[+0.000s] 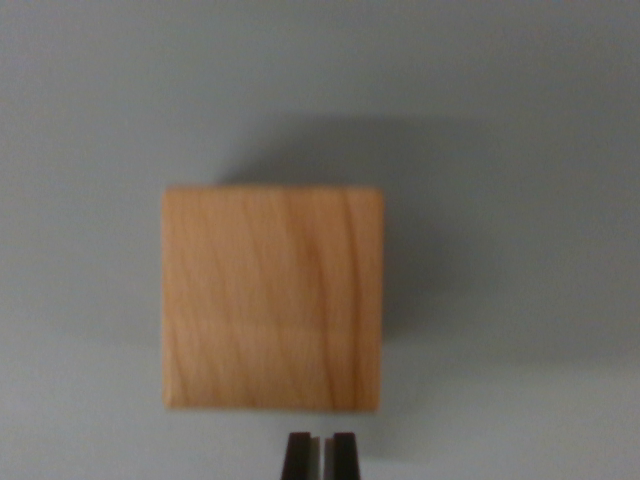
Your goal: Push wooden cube
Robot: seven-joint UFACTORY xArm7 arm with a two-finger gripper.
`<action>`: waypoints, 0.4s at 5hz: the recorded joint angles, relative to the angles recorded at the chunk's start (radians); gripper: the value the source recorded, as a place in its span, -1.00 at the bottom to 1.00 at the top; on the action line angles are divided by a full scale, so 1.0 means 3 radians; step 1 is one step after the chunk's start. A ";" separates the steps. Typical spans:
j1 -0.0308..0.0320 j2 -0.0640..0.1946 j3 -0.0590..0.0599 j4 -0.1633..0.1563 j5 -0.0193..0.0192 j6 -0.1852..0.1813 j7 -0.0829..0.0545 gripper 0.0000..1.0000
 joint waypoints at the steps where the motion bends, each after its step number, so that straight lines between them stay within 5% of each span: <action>1: 0.0000 0.0000 0.0000 0.0000 0.0000 0.0000 0.0000 1.00; 2: 0.0012 0.0109 0.0011 0.0158 0.0020 0.0049 0.0008 1.00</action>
